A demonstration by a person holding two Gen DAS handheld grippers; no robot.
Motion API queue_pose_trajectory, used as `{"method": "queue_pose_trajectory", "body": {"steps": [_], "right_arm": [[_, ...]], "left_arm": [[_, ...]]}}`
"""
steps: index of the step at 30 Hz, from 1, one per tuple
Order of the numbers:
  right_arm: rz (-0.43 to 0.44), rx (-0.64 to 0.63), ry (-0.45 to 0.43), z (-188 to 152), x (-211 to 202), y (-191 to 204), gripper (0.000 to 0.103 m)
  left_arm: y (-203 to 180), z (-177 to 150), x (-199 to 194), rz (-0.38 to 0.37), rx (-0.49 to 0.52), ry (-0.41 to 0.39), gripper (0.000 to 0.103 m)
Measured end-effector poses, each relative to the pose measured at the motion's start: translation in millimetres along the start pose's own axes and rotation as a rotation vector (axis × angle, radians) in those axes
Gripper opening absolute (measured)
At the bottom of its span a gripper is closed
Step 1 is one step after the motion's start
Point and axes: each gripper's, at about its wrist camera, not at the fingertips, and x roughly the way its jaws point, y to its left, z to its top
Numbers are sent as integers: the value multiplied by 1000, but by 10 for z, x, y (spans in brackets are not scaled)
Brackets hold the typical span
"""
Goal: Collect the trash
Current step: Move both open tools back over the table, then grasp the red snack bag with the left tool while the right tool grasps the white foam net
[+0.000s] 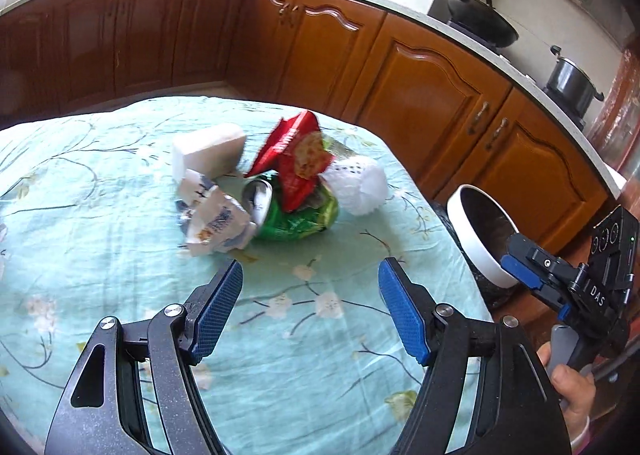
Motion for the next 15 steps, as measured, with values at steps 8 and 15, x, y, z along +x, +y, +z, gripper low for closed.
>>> {"method": "queue_pose_trajectory", "body": {"steps": [8, 15], "right_arm": [[13, -15, 65, 162, 451, 127, 90], [10, -1, 91, 339, 753, 102, 90]], "left_arm": [[416, 217, 115, 29, -47, -8, 72], [334, 514, 369, -9, 39, 15, 72]]}}
